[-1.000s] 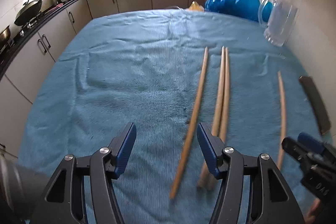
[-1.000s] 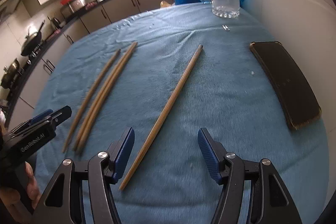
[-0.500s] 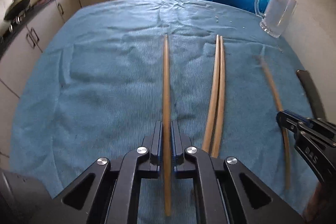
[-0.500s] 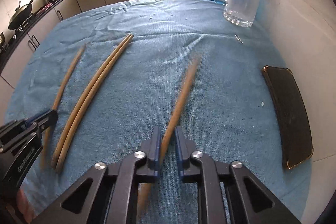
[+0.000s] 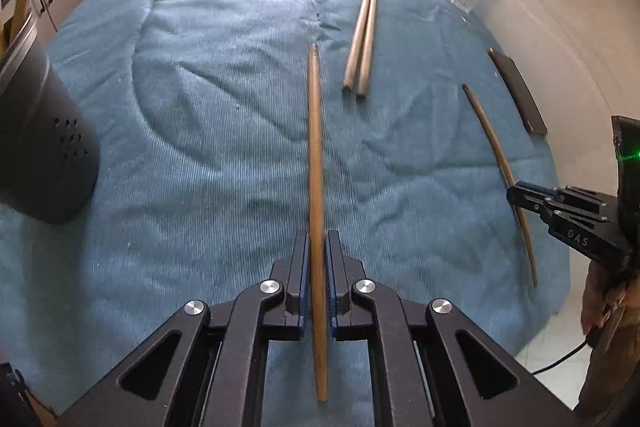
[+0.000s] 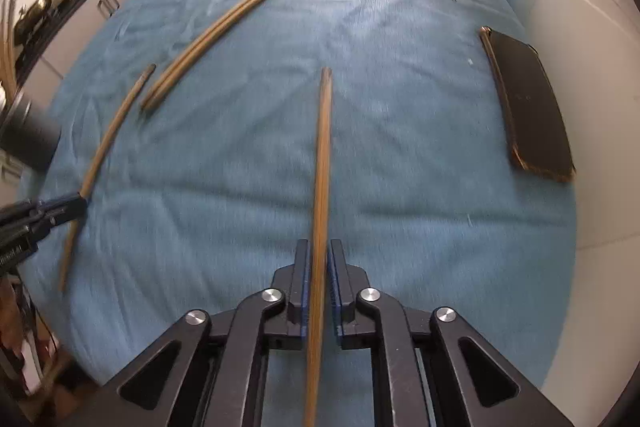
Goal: Organize utensils
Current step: 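Grasp a wooden chopstick with the left tool while the right tool grasps another, then lift both chopsticks, carry them over the black cup and release inside, then bring both open tools back to the last chopsticks on the towel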
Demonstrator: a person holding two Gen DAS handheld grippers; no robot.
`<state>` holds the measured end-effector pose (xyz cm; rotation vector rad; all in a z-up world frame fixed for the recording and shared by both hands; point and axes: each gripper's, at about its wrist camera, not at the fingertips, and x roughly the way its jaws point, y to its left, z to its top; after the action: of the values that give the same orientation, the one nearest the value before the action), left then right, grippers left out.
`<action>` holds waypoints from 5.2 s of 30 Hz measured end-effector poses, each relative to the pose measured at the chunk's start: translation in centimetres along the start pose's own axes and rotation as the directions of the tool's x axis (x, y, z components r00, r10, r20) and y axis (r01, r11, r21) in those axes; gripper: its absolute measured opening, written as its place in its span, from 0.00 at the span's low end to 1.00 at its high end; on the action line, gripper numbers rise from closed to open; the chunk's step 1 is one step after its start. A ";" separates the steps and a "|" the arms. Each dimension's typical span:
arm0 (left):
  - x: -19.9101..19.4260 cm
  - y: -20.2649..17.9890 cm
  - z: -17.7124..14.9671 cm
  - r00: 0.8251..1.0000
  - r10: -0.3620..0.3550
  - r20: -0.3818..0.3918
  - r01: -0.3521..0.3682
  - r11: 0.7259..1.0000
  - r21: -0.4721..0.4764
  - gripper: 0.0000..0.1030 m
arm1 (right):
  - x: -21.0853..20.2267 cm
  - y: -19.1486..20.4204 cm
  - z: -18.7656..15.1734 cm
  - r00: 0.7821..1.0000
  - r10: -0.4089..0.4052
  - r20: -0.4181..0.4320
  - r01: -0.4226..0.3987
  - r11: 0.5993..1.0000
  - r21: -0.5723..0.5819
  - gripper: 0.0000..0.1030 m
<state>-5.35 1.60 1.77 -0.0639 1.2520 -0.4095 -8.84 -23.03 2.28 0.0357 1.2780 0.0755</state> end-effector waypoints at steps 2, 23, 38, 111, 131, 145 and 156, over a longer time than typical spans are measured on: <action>-0.5 0.2 0.2 1.000 0.007 0.013 -0.007 1.000 -0.002 0.07 | -0.2 -0.1 0.0 1.000 -0.002 -0.015 0.002 1.000 0.005 0.33; 1.6 -0.2 5.6 0.998 0.030 -0.057 -0.029 0.999 0.022 0.15 | 3.2 1.4 9.6 0.995 -0.061 -0.082 0.061 0.998 -0.009 0.23; -1.4 -0.3 1.9 0.994 0.001 0.111 -0.009 0.998 0.069 0.07 | 0.0 3.7 4.3 0.991 -0.031 0.134 0.027 0.999 0.027 0.08; -16.9 16.7 4.3 0.538 0.226 0.812 0.032 0.957 -0.288 0.07 | -10.7 31.7 12.6 0.429 0.328 0.841 -0.251 0.938 -0.238 0.08; -16.9 15.8 2.1 0.552 0.250 0.795 -0.004 0.955 -0.297 0.08 | -11.4 30.2 11.0 0.439 0.307 0.845 -0.268 0.942 -0.203 0.30; -19.0 11.8 -1.7 0.548 0.304 0.779 -0.098 0.948 -0.301 0.53 | -14.2 25.0 6.8 0.425 0.236 0.874 -0.257 0.957 -0.134 0.53; -18.6 6.5 -5.9 0.587 0.228 0.777 -0.107 0.973 -0.205 0.58 | -10.1 11.2 5.1 0.637 -0.030 0.771 -0.129 0.981 0.144 0.67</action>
<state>-13.81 14.87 15.04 -0.2217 0.3652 -0.0837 -7.24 -12.54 14.15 0.2443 0.4000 -0.0182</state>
